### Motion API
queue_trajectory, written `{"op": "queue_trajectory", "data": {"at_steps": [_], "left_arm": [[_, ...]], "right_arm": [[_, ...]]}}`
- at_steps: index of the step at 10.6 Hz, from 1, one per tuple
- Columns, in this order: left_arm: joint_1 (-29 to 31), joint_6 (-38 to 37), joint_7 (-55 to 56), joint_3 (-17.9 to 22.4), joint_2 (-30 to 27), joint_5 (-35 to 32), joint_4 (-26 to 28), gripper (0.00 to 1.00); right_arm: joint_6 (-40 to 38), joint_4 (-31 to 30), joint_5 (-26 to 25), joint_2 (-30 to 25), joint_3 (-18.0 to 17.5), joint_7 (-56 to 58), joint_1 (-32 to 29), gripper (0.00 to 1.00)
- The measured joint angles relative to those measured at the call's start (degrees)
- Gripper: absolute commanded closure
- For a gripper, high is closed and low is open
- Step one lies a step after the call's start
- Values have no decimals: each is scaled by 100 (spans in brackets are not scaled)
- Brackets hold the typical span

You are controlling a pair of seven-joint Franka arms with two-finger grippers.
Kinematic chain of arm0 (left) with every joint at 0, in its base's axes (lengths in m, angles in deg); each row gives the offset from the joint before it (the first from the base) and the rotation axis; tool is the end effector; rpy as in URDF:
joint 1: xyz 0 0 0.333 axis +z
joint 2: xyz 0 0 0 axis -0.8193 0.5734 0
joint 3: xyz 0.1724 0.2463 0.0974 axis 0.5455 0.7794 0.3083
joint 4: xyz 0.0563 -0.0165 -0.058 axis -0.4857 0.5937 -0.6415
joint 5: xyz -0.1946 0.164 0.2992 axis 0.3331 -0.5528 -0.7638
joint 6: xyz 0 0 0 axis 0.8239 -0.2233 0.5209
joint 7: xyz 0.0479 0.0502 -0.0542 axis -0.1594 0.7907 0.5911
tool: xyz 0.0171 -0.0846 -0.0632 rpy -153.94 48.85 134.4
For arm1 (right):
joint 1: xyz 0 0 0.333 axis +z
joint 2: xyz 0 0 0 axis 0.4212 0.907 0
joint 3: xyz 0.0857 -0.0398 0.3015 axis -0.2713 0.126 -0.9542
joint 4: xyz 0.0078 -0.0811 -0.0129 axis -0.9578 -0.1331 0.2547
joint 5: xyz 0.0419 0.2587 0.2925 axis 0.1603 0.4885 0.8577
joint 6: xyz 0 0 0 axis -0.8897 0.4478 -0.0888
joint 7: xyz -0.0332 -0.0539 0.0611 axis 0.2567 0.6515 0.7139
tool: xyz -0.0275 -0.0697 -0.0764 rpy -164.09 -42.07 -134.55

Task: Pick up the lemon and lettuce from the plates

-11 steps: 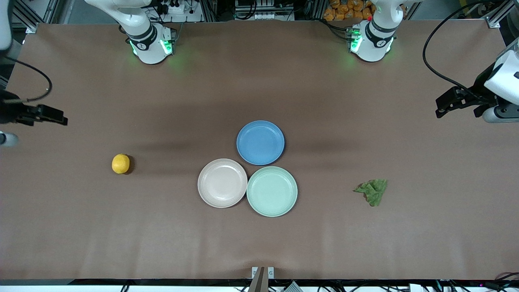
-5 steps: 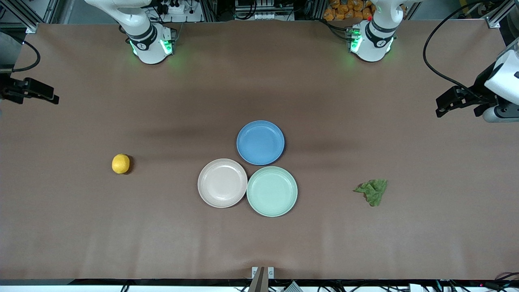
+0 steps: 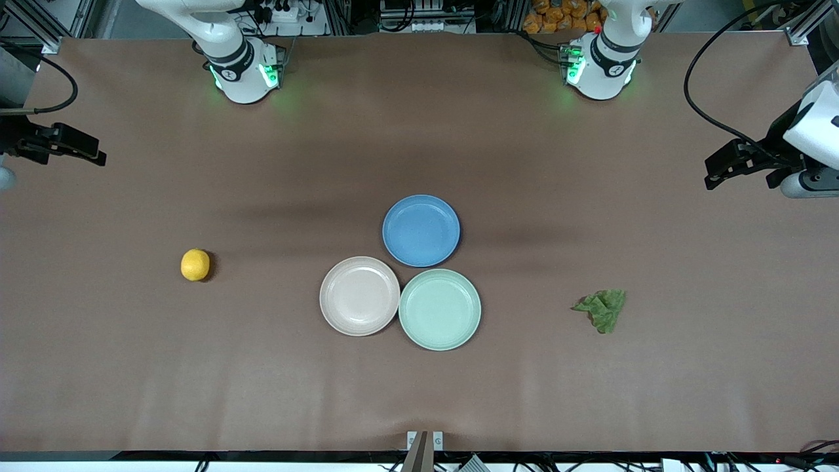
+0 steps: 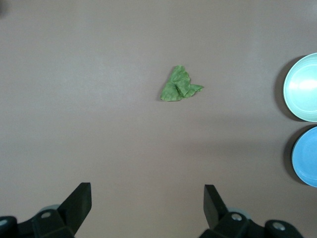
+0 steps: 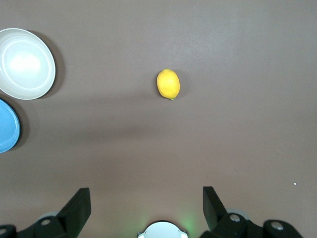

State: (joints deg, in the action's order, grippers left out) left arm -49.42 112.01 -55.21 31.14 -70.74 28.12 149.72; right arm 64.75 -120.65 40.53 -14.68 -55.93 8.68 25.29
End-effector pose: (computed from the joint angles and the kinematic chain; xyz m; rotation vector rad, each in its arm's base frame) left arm 0.5636 -0.0515 0.6265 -3.1186 -0.0086 -0.0683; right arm 0.5474 -0.0173 0.6318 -3.1181 0.0788 0.2215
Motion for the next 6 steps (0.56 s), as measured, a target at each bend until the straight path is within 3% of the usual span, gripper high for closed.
{"op": "queue_trajectory", "data": {"at_steps": [6], "left_arm": [[6, 1, 0, 17, 2, 134, -98, 0]], "right_arm": [[111, -12, -3, 0, 7, 50, 0, 0]]}}
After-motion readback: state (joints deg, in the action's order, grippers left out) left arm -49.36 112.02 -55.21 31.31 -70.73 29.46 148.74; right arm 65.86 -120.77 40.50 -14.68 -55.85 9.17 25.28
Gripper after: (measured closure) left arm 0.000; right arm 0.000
